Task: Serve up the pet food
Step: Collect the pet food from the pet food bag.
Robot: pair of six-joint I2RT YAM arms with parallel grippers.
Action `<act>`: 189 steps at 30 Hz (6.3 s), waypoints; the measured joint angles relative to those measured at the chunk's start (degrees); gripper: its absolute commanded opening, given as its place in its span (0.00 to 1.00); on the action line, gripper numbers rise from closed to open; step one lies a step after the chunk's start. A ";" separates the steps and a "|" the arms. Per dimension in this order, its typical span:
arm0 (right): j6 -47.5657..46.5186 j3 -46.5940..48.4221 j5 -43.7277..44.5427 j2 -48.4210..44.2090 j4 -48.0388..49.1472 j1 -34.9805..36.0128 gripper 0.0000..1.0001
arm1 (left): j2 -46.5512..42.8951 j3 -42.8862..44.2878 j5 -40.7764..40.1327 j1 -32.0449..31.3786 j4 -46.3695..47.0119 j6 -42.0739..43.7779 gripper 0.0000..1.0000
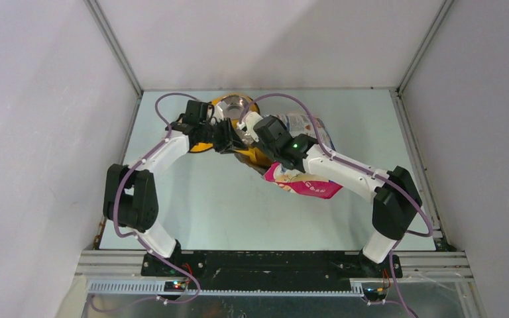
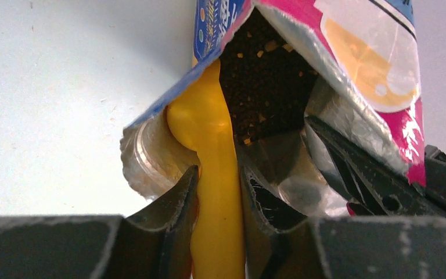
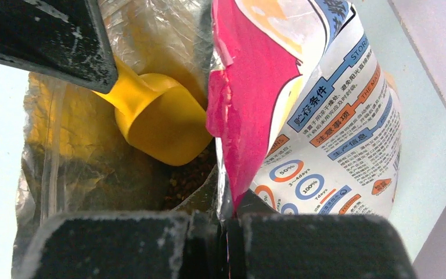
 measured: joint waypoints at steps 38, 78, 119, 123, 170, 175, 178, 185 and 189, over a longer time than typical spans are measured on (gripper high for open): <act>1.90 -5.99 -8.90 -5.88 1.64 -10.56 0.00 | 14.12 -3.67 1.01 -9.46 29.68 -16.76 0.00; -0.20 -10.60 -8.00 -10.67 4.76 -14.29 0.00 | 6.88 -15.65 13.62 -1.42 53.05 -34.73 0.00; -2.97 -12.46 -5.81 -11.10 7.52 -15.30 0.00 | 9.51 -27.36 20.20 4.90 87.36 -54.10 0.00; -2.97 -12.46 -5.62 -11.10 7.54 -15.37 0.00 | 9.51 -28.15 20.24 6.05 88.59 -54.75 0.00; -6.32 -12.24 0.33 -5.16 9.33 -5.33 0.00 | 9.11 -30.45 17.31 6.67 88.52 -55.36 0.00; -5.90 -11.52 -0.31 -4.50 8.46 -5.07 0.00 | 9.51 -30.45 16.33 4.90 86.51 -53.55 0.00; -5.70 -11.06 -0.39 -3.48 8.15 -4.68 0.00 | 9.66 -30.45 15.93 4.15 85.53 -52.68 0.00; -5.51 -10.29 -0.26 -1.97 7.61 -3.98 0.00 | 9.70 -30.45 15.89 3.96 83.89 -52.00 0.00; -4.92 -10.01 -0.87 -2.03 7.23 -4.87 0.00 | 9.70 -30.45 15.93 3.93 83.89 -52.00 0.00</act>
